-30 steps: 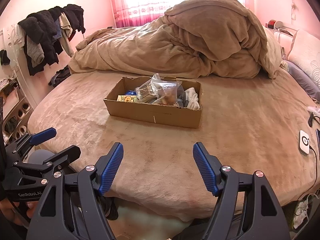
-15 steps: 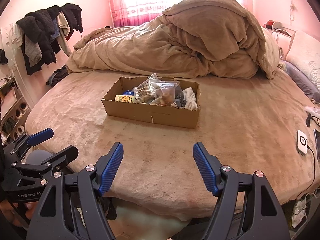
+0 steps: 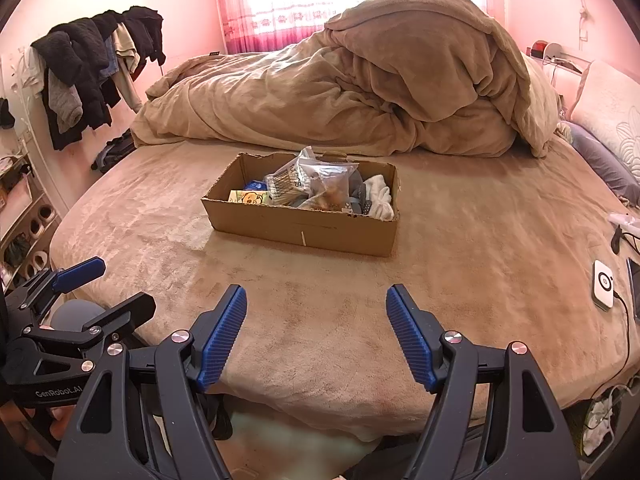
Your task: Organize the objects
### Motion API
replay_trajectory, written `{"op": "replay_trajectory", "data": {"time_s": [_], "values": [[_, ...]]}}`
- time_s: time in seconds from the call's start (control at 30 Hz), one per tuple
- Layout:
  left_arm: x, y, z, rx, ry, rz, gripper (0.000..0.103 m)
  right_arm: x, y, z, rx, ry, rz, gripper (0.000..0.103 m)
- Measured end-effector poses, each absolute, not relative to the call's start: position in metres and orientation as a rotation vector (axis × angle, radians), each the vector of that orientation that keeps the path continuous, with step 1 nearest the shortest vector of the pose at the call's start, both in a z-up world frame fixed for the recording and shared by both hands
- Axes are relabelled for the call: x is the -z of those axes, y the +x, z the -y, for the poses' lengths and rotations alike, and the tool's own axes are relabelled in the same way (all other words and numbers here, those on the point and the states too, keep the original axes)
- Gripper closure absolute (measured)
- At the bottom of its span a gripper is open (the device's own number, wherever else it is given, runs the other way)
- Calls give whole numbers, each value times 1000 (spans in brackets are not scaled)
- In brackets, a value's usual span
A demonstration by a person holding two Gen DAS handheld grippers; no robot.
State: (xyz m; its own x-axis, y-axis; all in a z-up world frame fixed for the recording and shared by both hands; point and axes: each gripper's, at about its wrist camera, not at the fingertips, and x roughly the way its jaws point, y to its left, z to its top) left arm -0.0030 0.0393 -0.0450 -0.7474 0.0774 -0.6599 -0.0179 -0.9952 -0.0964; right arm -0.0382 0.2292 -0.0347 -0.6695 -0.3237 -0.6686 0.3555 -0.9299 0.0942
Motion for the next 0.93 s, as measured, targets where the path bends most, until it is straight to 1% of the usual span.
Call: {"op": "replay_trajectory", "data": {"time_s": [0.93], "values": [[43,-4,-39,-2909,-1118,127,7,32,-38,-228,2574,1020,-73,28]]}}
